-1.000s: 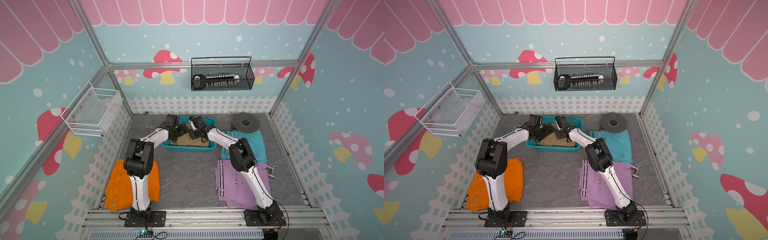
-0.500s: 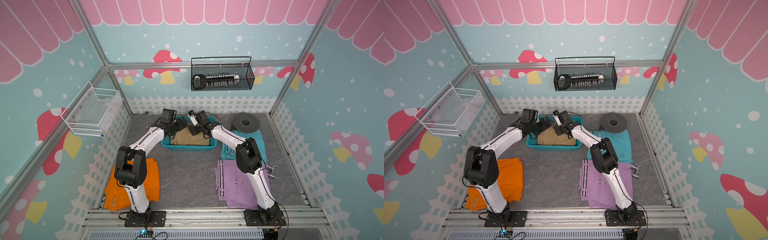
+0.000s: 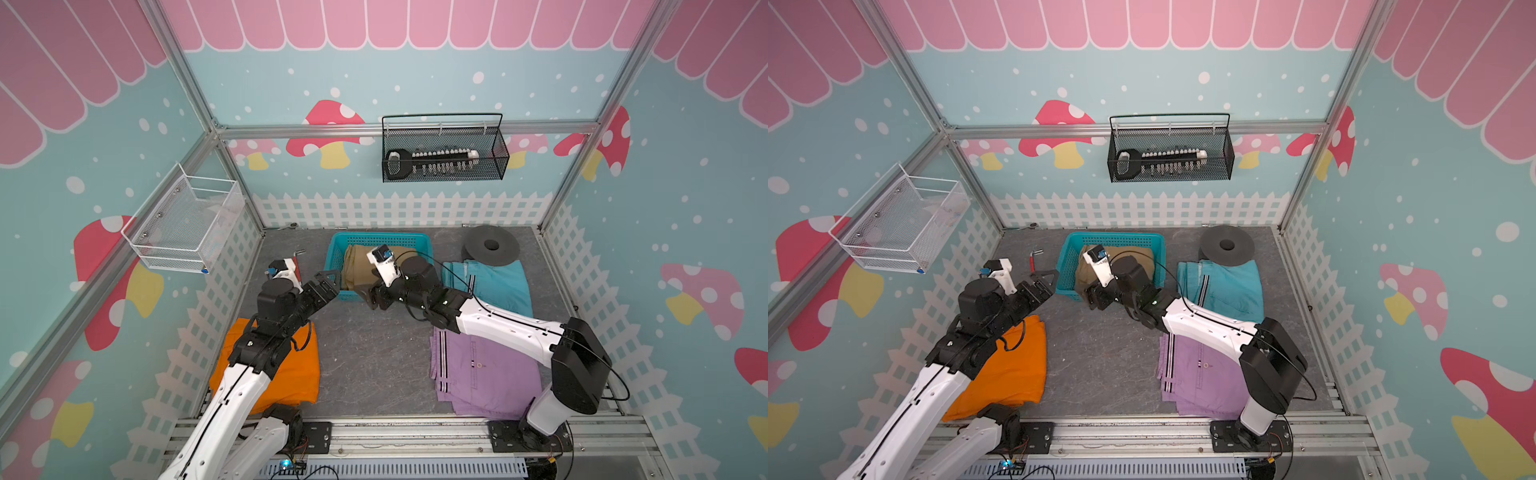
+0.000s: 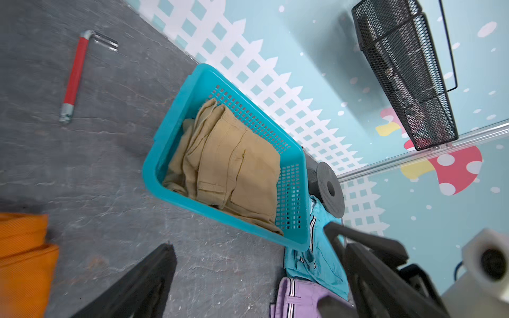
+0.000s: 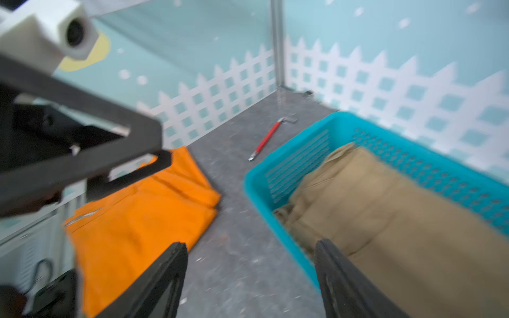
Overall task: Put the folded long pants in the basket
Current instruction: Pick up the long pant at the center of the board.
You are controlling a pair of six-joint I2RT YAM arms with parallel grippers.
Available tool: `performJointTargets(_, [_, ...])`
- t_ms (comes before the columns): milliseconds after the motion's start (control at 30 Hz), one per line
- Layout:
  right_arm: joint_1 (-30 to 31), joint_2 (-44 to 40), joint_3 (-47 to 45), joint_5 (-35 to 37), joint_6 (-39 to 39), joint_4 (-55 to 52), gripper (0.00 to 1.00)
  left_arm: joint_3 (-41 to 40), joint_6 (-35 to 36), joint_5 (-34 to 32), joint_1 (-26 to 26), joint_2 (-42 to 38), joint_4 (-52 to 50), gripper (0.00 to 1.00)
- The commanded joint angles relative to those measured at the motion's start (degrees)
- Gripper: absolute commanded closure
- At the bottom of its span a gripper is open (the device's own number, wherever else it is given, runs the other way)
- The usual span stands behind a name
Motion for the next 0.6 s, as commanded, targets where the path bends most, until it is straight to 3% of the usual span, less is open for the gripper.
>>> performJointTargets(0, [3.52,0.09,-8.88,-6.67,9.60,12.98,0.21,-4.42,-2.04,-4.93,0.52,-8.69,-2.22,0.01])
performJointTargets(100, [7.98,5.14,-10.49,-9.79,12.73,16.12,0.21,-6.46,-1.78,-9.79,0.60,-14.66,-2.88,0.01])
performJointTargets(233, [10.02,14.13,-9.36,-14.86,16.77,22.59,0.20,-5.75,-0.72,-13.46,0.62,-15.63,-5.17,0.01])
performJointTargets(567, [11.56,30.28,4.33,-17.59,17.89,17.23,0.21,-5.59,-1.20,-15.48,0.61,-16.82,-6.69,0.01])
